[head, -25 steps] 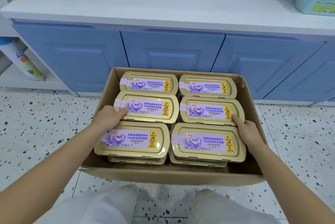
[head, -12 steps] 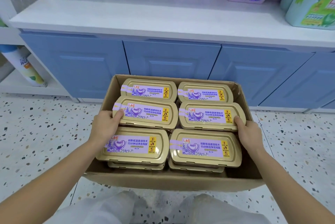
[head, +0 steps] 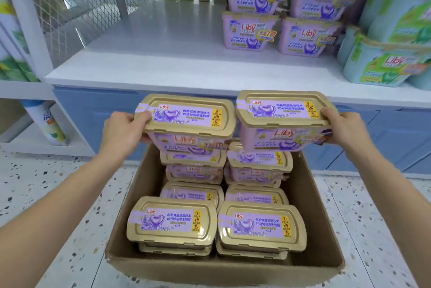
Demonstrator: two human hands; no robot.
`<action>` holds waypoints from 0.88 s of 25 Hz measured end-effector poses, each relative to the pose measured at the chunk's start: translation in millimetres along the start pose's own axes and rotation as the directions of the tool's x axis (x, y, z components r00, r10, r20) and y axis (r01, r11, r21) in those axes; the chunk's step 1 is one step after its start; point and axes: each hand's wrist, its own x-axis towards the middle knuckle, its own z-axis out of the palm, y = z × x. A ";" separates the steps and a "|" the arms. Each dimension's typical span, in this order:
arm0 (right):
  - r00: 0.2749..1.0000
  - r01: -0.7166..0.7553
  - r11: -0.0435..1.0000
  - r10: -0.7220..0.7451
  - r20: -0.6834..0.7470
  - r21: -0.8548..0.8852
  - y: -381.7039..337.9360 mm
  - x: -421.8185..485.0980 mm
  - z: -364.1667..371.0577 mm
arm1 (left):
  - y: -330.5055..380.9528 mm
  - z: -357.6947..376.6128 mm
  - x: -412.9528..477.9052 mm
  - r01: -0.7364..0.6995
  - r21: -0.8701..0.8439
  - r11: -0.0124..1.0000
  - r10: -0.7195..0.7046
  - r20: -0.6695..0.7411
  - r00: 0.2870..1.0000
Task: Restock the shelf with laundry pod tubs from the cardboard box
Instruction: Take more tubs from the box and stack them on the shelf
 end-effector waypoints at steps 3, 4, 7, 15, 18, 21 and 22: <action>0.999 0.026 0.998 -0.024 -0.045 0.055 -27.9 31.4 -7.1 | 31.4 -15.9 33.5 -0.022 -0.082 0.996 0.021 -0.016 1.000; 0.999 0.030 0.997 -0.027 -0.043 0.072 -33.4 43.6 -8.6 | 40.0 -18.3 43.8 -0.026 -0.099 0.995 0.024 -0.020 1.000; 0.996 0.054 0.995 -0.048 -0.076 0.080 -59.9 61.5 -10.0 | 62.0 -22.1 71.0 -0.020 -0.098 0.995 0.016 -0.046 0.999; 0.989 0.081 0.997 -0.079 -0.129 0.011 -96.9 108.3 6.4 | 99.1 -9.9 122.1 -0.024 -0.132 0.991 0.020 -0.032 0.999; 0.987 0.075 0.997 -0.079 -0.137 -0.035 -101.9 124.2 14.3 | 107.0 -1.1 139.1 -0.026 -0.097 0.995 0.024 -0.028 0.999; 0.989 0.038 0.998 -0.046 -0.142 -0.054 -98.0 134.8 23.7 | 109.0 8.5 149.3 -0.022 -0.064 0.998 0.021 -0.017 1.000; 0.988 0.031 0.998 -0.039 -0.147 -0.053 -96.3 138.1 26.1 | 109.1 11.2 151.1 -0.022 -0.051 0.998 0.021 -0.024 0.999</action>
